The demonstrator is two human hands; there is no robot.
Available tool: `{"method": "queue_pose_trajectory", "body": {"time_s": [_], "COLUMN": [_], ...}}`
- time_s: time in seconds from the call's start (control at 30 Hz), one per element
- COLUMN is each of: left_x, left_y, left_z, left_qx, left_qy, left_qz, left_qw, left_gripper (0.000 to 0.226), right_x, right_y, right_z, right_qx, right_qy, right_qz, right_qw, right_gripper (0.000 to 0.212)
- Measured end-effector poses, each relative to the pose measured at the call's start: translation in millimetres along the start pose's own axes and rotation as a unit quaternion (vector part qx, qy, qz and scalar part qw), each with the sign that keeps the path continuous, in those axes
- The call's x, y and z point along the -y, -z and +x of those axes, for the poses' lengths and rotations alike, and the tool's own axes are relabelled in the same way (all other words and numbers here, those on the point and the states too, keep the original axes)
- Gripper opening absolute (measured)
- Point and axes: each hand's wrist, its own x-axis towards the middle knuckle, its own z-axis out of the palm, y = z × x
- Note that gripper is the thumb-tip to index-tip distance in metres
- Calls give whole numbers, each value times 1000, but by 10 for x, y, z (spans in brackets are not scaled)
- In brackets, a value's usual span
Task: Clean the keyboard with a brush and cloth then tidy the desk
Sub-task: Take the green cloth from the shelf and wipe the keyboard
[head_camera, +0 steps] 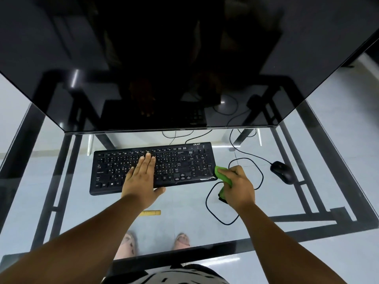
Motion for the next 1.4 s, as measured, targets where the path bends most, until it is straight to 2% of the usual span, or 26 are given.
{"method": "queue_pose_trajectory", "body": {"time_s": [0.13,0.27,0.43,0.53,0.6,0.77,0.97,1.03,1.13,1.2,1.27,1.4], "left_x": [46,43,100,117,109,153,292,289,280,288,305,364], "left_y": [-46,-78,-91,-101,-104,-91,-116,-122,-117,-102,-88,-77], "left_z": [-41,-50,-96,-111,-107,-143,-229,-228,-230,-232,-235,-281], "left_qx": [-3,-7,6,9,9,12,1,-3,3,6,7,7], "left_qy": [-8,-10,-14,-16,-16,-16,-12,-11,-10,-11,-9,5], "left_qz": [1,-10,10,20,14,10,7,0,4,2,-2,7], "left_qw": [1000,1000,1000,1000,1000,1000,1000,1000,1000,1000,1000,1000], "left_gripper": [96,95,96,94,94,96,98,98,98,98,100,102], "right_x": [-140,7,-57,-23,77,133,56,173,289,235,135,181], "right_y": [65,-6,-28,16,-15,-122,-124,-187,-225,-179,-117,-163], "right_z": [-131,-119,-228,-186,-108,-138,-147,-123,-147,-167,-171,-138], "right_qx": [2,-25,-6,-42,-53,14,-26,-25,24,45,48,-10], "right_qy": [20,10,35,10,32,123,59,89,151,161,145,91], "right_qz": [-8,4,6,42,45,-4,17,16,-22,-34,-35,17], "right_qw": [1000,1000,999,998,997,992,998,996,988,985,988,996], "right_gripper": [47,45,46,47,48,50,46,46,48,47,45,44]}}
